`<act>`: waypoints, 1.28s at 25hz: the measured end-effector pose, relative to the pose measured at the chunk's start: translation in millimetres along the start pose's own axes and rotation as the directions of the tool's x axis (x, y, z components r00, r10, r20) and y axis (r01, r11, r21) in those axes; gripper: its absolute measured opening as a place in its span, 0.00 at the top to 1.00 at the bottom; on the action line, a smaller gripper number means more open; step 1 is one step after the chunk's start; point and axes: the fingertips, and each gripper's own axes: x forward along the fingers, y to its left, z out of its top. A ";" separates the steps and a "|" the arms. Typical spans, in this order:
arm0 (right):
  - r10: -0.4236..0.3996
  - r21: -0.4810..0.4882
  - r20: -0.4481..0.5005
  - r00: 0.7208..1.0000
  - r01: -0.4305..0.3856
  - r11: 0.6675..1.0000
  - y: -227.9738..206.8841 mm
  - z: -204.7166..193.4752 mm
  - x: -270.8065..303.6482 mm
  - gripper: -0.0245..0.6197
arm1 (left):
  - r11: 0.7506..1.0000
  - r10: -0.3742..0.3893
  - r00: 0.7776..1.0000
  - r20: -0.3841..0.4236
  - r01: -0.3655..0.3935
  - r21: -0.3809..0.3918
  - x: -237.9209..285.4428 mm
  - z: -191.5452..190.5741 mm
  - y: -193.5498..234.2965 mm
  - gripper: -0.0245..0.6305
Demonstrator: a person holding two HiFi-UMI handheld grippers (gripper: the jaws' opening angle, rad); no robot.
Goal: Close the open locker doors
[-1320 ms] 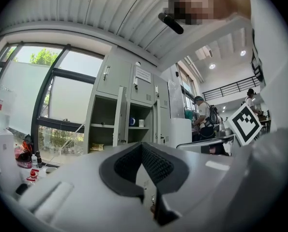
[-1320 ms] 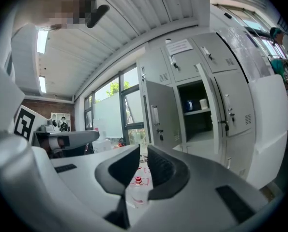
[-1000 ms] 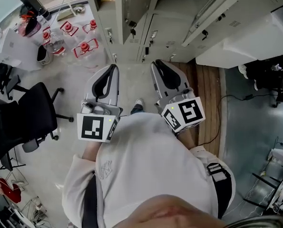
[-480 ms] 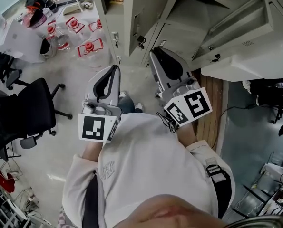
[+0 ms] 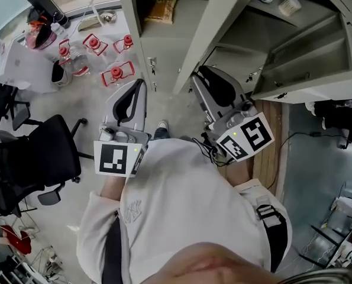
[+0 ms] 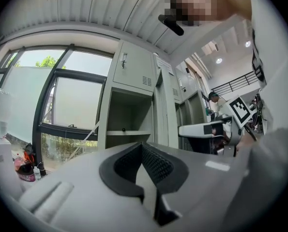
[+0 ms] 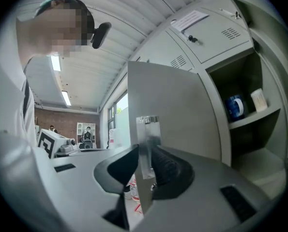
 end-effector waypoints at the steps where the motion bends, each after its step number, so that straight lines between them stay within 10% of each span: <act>1: 0.002 0.009 0.004 1.000 -0.002 1.000 -1.2 0.0 2.8 0.88 | 1.000 -0.007 1.000 -0.003 0.007 0.002 3.6 -1.0 5.9 0.96; 16: 0.101 -0.067 -0.044 0.994 -0.104 0.992 -3.0 -7.2 107.2 0.88 | 0.993 0.117 0.993 -0.001 -0.117 -0.005 -0.5 -4.5 77.7 0.96; 32: -0.074 -0.166 -0.069 0.995 0.061 0.984 -55.4 -11.5 215.5 0.89 | 0.979 0.203 0.979 0.002 -0.203 0.001 -12.6 -4.1 108.3 0.96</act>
